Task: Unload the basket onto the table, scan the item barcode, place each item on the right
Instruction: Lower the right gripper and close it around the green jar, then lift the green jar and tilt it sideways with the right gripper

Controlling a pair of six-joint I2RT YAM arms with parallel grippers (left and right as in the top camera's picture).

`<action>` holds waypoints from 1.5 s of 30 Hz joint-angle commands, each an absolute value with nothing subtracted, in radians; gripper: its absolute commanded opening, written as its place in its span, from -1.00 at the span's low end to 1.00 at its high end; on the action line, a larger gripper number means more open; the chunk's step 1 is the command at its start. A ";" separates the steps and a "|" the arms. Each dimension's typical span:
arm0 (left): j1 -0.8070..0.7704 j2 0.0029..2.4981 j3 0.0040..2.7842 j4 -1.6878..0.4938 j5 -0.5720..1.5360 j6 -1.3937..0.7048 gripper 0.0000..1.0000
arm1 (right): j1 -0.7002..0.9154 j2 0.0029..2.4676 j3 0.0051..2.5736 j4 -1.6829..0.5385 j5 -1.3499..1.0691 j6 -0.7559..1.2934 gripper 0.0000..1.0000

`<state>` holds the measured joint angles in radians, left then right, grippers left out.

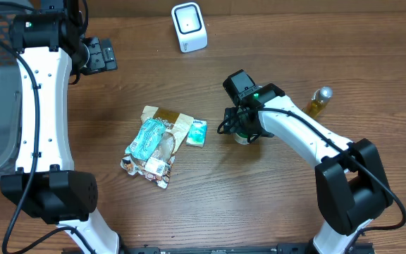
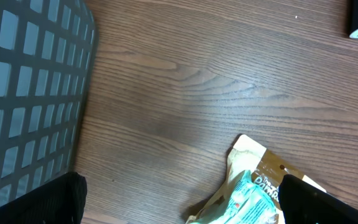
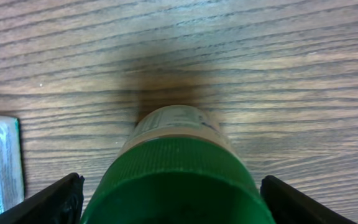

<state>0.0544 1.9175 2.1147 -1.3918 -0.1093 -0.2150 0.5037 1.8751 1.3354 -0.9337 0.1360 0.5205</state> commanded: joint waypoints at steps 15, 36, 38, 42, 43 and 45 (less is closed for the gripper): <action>0.058 1.902 2.128 -1.391 -0.111 -0.225 0.99 | 0.492 1.876 1.276 -0.863 0.123 0.519 0.58; 0.058 1.902 2.128 -1.391 -0.111 -0.225 0.99 | 0.464 1.876 1.276 -0.866 0.118 0.519 0.23; 0.058 1.902 2.128 -1.391 -0.111 -0.225 0.99 | 0.464 1.876 1.276 -0.866 0.118 0.519 0.19; 0.058 1.902 2.128 -1.391 -0.111 -0.225 1.00 | 0.464 1.876 1.278 -0.864 0.094 0.519 -0.03; 0.058 1.902 2.128 -1.391 -0.111 -0.225 0.99 | 0.462 1.876 1.285 -0.868 0.081 0.519 -0.09; 0.058 1.902 2.128 -1.391 -0.111 -0.225 0.99 | 0.455 1.876 1.307 -0.884 0.056 0.519 -0.10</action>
<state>0.0544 1.9175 2.1147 -1.3918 -0.1093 -0.2150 0.4679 1.8751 1.2827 -0.8715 0.1085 0.5198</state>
